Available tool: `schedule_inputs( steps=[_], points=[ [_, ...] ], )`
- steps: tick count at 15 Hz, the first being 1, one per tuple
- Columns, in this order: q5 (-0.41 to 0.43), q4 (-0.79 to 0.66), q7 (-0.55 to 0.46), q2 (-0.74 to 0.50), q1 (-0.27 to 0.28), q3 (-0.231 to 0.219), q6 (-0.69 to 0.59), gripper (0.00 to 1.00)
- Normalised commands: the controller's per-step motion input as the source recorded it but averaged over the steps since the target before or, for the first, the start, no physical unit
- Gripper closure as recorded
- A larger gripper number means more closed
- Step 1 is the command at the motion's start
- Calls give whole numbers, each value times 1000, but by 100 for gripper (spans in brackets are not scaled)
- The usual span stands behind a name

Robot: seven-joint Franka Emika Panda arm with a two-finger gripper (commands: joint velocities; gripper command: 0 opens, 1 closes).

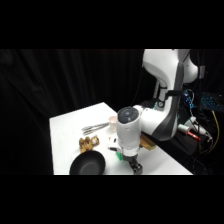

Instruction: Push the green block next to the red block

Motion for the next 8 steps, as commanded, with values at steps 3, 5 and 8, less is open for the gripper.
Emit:
schedule_inputs(
  steps=[3,5,8],
  points=[
    [-80,-305,72,-280,-24,-135,153,0],
    [-78,-278,58,-245,-52,-72,133,0],
    [-57,-230,8,-231,-70,-1,100,0]
  ],
)
